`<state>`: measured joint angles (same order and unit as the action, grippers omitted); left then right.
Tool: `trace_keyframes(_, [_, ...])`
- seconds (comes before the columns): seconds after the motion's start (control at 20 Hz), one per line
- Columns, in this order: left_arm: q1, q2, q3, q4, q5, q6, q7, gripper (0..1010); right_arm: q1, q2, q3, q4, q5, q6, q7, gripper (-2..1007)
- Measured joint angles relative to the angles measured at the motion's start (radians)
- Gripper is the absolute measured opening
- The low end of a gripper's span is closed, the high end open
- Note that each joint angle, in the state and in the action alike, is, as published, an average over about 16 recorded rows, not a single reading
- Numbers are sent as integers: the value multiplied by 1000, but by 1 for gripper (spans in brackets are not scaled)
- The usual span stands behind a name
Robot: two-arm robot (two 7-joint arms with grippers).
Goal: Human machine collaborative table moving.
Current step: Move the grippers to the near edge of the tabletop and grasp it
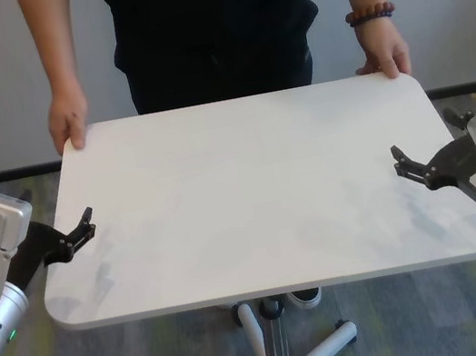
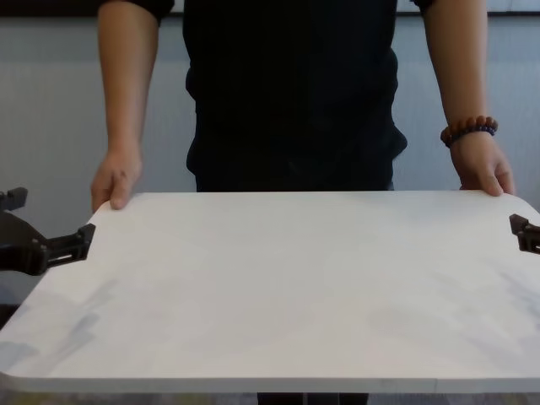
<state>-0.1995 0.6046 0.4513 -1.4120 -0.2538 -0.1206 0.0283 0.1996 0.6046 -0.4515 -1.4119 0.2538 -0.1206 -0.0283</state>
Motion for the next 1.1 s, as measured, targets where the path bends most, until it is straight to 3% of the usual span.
trace_keyframes(0.4, [1,0,0,-1,3,-1,3,1000,0,0,0,0,0,0,0,1001])
trace_keyframes(0.65, [16,5,3,-22,32,-15,22,1000,-3,0,-5,-7,-12,2,0,1001])
trace_keyframes(0.9, [63,25,-6,-79,65,-32,48,1000,-23,3,-15,-42,-38,8,-4,1001])
trace_keyframes(1.1, [132,60,-28,-157,92,-46,80,1000,-58,17,-25,-100,-77,23,-15,1001])
